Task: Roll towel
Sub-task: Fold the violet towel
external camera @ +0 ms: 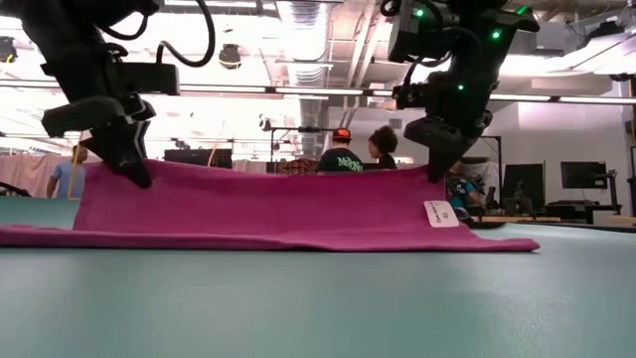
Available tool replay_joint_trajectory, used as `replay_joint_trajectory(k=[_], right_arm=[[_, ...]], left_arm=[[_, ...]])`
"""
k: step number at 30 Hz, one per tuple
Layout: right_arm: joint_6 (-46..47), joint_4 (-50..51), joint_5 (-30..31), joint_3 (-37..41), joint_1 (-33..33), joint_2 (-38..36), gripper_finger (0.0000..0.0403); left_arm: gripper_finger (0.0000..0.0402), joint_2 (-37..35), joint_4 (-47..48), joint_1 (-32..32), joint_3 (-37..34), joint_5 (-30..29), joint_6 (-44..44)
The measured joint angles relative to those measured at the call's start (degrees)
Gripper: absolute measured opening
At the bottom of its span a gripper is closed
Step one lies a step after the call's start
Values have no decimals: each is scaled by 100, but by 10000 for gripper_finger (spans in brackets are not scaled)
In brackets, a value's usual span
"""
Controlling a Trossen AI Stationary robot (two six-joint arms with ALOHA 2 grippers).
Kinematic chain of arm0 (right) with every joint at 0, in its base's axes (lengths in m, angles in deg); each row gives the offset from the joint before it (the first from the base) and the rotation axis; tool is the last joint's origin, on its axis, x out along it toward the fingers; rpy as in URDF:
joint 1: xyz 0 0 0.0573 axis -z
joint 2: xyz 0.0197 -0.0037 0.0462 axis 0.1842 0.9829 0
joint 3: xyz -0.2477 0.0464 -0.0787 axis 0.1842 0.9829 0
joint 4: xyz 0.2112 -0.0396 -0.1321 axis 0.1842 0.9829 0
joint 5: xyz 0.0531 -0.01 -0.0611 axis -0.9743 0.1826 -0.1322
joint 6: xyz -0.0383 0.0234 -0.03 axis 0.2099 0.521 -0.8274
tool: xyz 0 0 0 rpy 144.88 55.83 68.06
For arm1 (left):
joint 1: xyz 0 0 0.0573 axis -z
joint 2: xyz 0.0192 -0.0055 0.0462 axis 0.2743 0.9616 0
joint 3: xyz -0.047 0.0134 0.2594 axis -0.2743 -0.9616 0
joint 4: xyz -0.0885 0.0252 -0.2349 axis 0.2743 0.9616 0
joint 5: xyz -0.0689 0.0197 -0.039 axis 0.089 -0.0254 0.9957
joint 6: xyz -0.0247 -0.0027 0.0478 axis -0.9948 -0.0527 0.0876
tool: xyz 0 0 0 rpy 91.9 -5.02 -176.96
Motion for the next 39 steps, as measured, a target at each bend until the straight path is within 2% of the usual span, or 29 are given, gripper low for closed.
replay_joint_trajectory(k=[4, 7, 10, 13, 15, 18, 25, 30, 34, 39], right_arm=[[-4, 2, -14, 0, 55, 0, 23], [-4, 2, -26, 0, 85, 0, 23], [-4, -1, -30, 0, 85, 0, 24], [-4, -9, -62, 0, 85, 0, 24], [-2, -7, -109, 0, 85, 0, 24], [-4, -7, -131, 0, 85, 0, 24], [-2, -78, -158, 0, 85, 0, 24], [0, -147, -193, 0, 85, 0, 27], [-256, -158, -193, 0, 85, 0, 53], [-286, -300, -189, 0, 202, 0, 108]], left_arm=[[88, 0, -104, 0, 0, 294, 26], [126, 0, -125, 0, 0, 262, 118], [154, 0, -7, 0, 0, -176, 219], [167, 0, 237, 0, 0, -892, 220], [169, -2, 336, 0, 0, -1195, 215], [169, -2, 259, 0, 0, -1193, 93], [169, -2, -696, 183, -100, -638, -165], [149, -2, -1673, 289, -691, -289, -299], [123, -2, -1765, 289, -993, -145, -647], [105, -2, -1838, 289, -1071, -17, -688]])
